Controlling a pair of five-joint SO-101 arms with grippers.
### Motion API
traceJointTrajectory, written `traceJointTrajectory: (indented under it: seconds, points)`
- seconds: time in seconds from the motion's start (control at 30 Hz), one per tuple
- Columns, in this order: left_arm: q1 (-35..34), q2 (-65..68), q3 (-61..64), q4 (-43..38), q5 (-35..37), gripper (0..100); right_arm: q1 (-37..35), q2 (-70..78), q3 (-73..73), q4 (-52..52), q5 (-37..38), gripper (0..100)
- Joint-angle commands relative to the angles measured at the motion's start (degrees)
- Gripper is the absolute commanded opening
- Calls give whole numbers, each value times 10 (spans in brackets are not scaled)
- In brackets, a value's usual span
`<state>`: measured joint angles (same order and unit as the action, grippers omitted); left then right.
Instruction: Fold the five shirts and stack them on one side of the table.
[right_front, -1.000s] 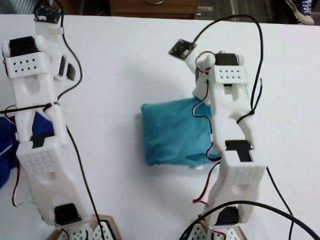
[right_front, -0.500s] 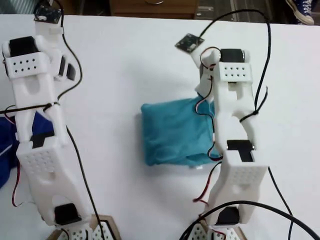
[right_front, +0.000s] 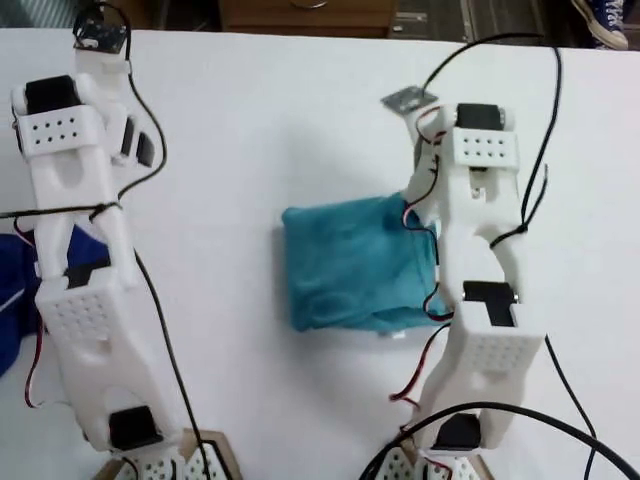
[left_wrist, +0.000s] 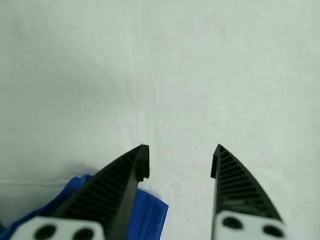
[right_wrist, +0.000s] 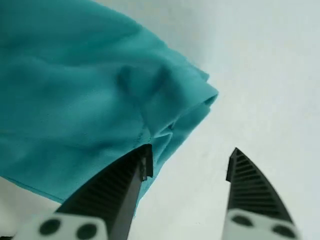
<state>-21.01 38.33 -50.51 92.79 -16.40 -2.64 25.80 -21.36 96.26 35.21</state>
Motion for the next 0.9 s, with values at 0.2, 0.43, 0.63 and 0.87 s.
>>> traceJointTrajectory:
  seconds: [0.2,0.43,0.63,0.87]
  points:
    - [4,-6,-26,22,-4,226,-17,-44,62,-3,-91,249]
    - [4,-6,-26,26,-4,226,-18,9,90,-45,-114,250]
    - [4,-6,-26,26,-4,226,-8,63,87,-59,-145,250]
    - [4,-6,-26,33,-4,226,-12,74,87,-45,-146,250]
